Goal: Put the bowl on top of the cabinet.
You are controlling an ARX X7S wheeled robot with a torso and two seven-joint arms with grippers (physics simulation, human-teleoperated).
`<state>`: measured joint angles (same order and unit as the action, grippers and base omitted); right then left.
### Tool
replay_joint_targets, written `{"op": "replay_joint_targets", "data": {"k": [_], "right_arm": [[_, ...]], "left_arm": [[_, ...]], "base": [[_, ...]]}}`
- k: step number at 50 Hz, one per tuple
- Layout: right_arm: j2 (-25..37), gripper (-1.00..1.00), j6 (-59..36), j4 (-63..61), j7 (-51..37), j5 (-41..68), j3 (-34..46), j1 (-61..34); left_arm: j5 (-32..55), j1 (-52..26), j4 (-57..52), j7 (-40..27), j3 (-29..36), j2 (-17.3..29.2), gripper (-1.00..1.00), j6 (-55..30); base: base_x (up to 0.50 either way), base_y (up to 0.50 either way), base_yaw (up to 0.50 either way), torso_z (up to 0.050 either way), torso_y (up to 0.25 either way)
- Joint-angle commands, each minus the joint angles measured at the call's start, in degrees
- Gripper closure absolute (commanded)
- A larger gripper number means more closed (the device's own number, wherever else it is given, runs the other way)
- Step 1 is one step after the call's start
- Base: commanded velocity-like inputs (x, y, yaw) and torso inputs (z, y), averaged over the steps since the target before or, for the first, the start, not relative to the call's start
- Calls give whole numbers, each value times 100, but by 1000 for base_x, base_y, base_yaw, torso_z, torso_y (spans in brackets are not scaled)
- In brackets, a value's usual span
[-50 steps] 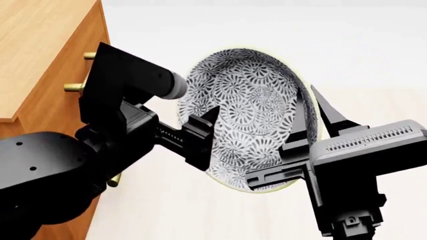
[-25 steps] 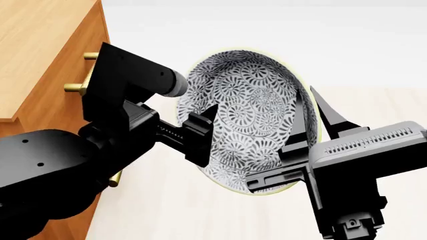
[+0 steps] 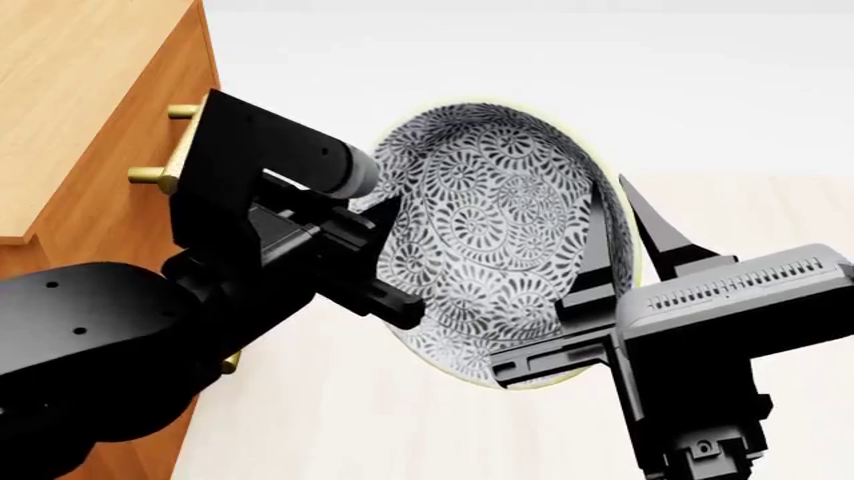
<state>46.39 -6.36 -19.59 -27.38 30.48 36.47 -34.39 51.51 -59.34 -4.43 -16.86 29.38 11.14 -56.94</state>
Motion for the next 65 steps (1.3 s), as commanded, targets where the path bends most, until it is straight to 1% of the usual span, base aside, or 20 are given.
{"op": "replay_joint_targets", "data": {"k": [1, 8, 11, 12, 16, 17, 36, 37, 39, 43, 46, 51, 54, 59, 60, 65], "right_arm": [[8, 100, -58, -47, -20, -122, -60, -46], [11, 100, -141, -46, -47, -119, -58, -68], [16, 100, -264, -27, -2, 87, -90, -103], [7, -100, -301, -11, -59, 114, -112, -94], [14, -100, -368, 0, -21, 175, -101, -112], [17, -100, -561, -7, -77, 156, -53, -170], [32, -100, -725, 22, 64, 286, -8, -233], [20, -100, -713, 69, 104, 306, -2, -231], [20, -100, -703, 74, 108, 313, -8, -227], [-12, -100, -742, 149, 91, 273, 9, -253], [3, -100, -716, 155, 86, 266, 3, -220], [125, -100, -613, 57, 68, 369, -98, -95], [232, -100, -535, -10, -2, 377, -158, 39], [436, -100, -99, -57, -36, 561, -382, 453], [486, -100, -62, -99, -50, 584, -409, 510], [915, -100, 295, -643, -330, 597, -617, 1049]], "left_arm": [[-153, -16, -2, -93, -41, 49, 100, -36], [-135, -29, -48, -128, -16, 51, 100, -45], [-135, -25, -65, -138, -2, 53, 100, -35], [-144, -24, -72, -146, 10, 58, 100, -34], [-143, -13, -80, -159, 14, 75, 100, -19], [-137, -12, -76, -155, 14, 76, 100, -17], [-155, 16, -19, -141, 67, 136, 100, 78], [-146, -9, -45, -33, 135, 154, 100, 74], [-140, -12, -47, -113, 113, 133, 100, 54], [-94, -137, -65, -53, 125, 105, 100, 41], [-223, -248, 59, -81, 209, 65, 100, 79], [-379, -532, 455, -11, 330, -56, 100, 145], [-458, -694, 574, -136, 379, -129, 100, 83], [-733, -925, 440, -263, 666, -140, 100, 95], [-841, -958, 436, -351, 740, -150, 100, 107], [-960, -1126, 784, -213, 929, -288, 100, 199]], "base": [[0, 0, 0, 0, 0], [0, 0, 0, 0, 0], [0, 0, 0, 0, 0], [0, 0, 0, 0, 0], [0, 0, 0, 0, 0], [0, 0, 0, 0, 0], [0, 0, 0, 1, 1], [0, 0, 0, 0, 0], [0, 0, 0, 0, 0], [0, 0, 0, 0, 0], [0, 0, 0, 0, 3], [0, 0, 0, 0, 0], [0, 0, 0, 0, 0], [0, 0, 0, 0, 0], [0, 0, 0, 0, 0], [0, 0, 0, 0, 0]]}}
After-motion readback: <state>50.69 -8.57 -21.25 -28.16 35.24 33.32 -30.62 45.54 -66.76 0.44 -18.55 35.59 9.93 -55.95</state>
